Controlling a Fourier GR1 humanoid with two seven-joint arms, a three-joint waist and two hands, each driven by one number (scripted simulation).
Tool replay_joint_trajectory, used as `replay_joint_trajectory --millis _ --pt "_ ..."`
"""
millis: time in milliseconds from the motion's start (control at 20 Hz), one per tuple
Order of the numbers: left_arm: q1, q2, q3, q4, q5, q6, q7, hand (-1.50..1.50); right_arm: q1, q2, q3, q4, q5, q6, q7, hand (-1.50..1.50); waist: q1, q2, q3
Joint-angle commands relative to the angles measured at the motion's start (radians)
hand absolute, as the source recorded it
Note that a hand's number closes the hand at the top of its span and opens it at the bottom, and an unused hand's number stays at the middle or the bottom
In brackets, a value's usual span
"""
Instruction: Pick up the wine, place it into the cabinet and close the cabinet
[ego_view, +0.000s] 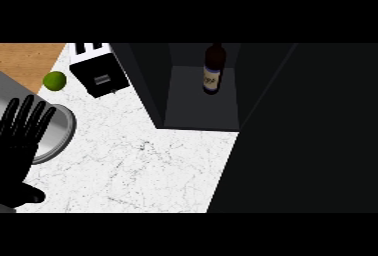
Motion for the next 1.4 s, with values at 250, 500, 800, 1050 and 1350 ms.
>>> replay_joint_trajectory --millis 250,500,800,1050,1350 --pt "-0.024 0.030 0.025 0.016 0.030 -0.037 0.026 -1.50 -0.195 0.255 0.078 -0.028 -0.100 -0.026 0.193 1.50 0.035 0.004 -0.002" --pt "-0.040 0.046 0.031 0.048 0.040 -0.060 0.045 -1.50 -0.409 0.378 0.022 0.105 -0.107 -0.037 0.318 1.50 0.051 0.006 -0.005" --pt "-0.009 0.044 0.048 0.085 0.030 -0.099 0.016 -1.50 -0.756 0.684 -0.031 0.437 -0.089 -0.109 0.455 1.50 0.033 0.001 0.000" --pt "-0.024 0.026 0.067 0.126 0.010 -0.086 0.005 -1.50 -1.034 0.764 -0.188 0.688 -0.183 -0.142 0.483 1.50 -0.001 0.001 0.004" --pt "-0.021 0.051 0.121 0.080 0.062 -0.083 0.077 -1.50 -1.056 0.768 -0.232 0.834 -0.277 -0.133 0.398 1.50 -0.028 -0.005 0.007"
